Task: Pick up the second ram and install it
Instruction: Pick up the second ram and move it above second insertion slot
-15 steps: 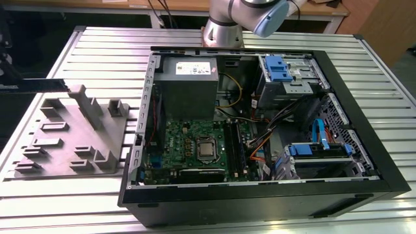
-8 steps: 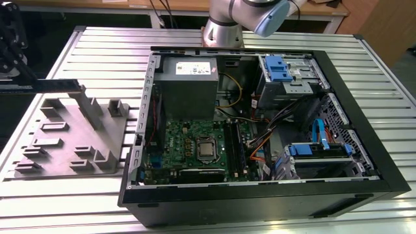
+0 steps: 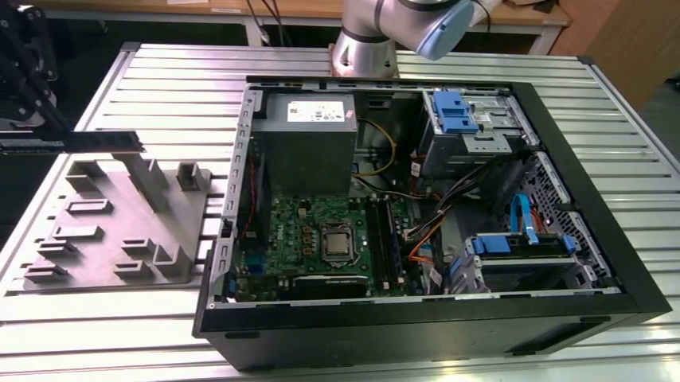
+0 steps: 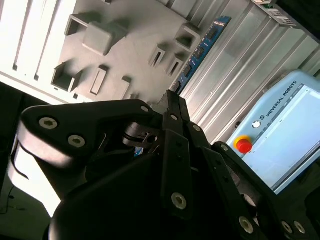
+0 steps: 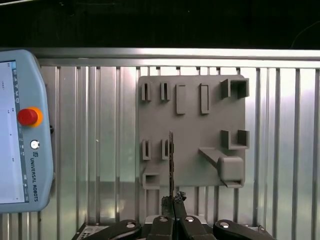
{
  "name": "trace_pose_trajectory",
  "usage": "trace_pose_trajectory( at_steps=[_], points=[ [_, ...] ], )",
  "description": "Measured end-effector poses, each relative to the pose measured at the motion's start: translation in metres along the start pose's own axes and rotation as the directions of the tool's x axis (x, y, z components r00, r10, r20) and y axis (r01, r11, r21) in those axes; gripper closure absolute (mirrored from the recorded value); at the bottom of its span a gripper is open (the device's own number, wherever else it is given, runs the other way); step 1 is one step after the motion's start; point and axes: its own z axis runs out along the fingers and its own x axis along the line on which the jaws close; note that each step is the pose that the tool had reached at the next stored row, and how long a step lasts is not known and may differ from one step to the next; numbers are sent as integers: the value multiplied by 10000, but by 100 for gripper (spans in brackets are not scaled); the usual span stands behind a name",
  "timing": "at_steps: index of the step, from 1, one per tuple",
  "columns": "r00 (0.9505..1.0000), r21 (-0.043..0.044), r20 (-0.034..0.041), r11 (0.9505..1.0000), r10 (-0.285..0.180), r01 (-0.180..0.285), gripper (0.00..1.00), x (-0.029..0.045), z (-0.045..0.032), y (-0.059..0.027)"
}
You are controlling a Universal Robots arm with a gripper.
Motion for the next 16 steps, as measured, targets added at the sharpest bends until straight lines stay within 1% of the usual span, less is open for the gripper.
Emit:
trace_pose_trajectory(
  at_steps=[5,10,16],
  points=[
    [9998,0,-5,9998,194,-194,89,0,14,-48],
    [9996,0,-7,9996,269,-269,89,-6,22,-144],
    [9996,0,-8,9996,274,-274,89,-60,29,-225]
  ],
)
